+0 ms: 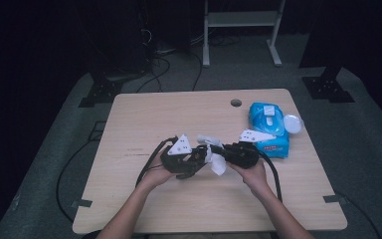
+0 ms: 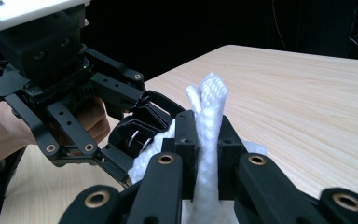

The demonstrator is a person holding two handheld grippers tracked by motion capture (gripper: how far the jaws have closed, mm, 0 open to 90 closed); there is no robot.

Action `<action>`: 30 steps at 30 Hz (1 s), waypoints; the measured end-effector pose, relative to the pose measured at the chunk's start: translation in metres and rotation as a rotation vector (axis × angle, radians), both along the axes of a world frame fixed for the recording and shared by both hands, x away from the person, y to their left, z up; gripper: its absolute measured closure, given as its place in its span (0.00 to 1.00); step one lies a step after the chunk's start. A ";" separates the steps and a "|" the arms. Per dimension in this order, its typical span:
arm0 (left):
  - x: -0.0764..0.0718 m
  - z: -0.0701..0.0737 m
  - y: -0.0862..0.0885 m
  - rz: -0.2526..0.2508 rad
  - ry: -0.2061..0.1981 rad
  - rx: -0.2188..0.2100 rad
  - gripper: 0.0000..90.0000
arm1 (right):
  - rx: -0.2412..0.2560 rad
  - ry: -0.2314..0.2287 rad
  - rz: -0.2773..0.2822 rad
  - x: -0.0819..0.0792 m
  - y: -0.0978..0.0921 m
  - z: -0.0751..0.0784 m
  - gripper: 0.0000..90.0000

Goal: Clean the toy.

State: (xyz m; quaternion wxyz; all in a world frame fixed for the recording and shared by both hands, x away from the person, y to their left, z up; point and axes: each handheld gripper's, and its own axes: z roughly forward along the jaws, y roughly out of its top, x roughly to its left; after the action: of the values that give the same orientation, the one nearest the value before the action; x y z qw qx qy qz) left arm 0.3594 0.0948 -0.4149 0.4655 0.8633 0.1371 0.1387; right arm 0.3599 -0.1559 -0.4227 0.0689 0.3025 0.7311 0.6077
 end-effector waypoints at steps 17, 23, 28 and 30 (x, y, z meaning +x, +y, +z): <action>0.002 -0.001 0.002 0.004 0.005 -0.008 0.63 | -0.011 0.050 -0.030 0.004 -0.006 -0.014 0.92; 0.002 0.000 0.002 0.010 -0.002 -0.006 0.63 | -0.008 0.046 -0.032 0.004 -0.005 -0.014 0.92; 0.004 -0.001 0.002 0.011 0.002 -0.014 0.63 | -0.028 0.082 -0.045 0.008 -0.007 -0.024 0.92; 0.004 -0.001 0.001 0.011 0.004 -0.016 0.63 | -0.017 0.072 -0.044 0.007 -0.007 -0.019 0.92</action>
State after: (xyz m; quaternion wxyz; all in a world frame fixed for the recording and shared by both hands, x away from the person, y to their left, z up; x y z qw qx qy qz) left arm 0.3633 0.0959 -0.4159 0.4713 0.8592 0.1437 0.1381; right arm 0.3671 -0.1628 -0.4416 0.0584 0.3396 0.7316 0.5883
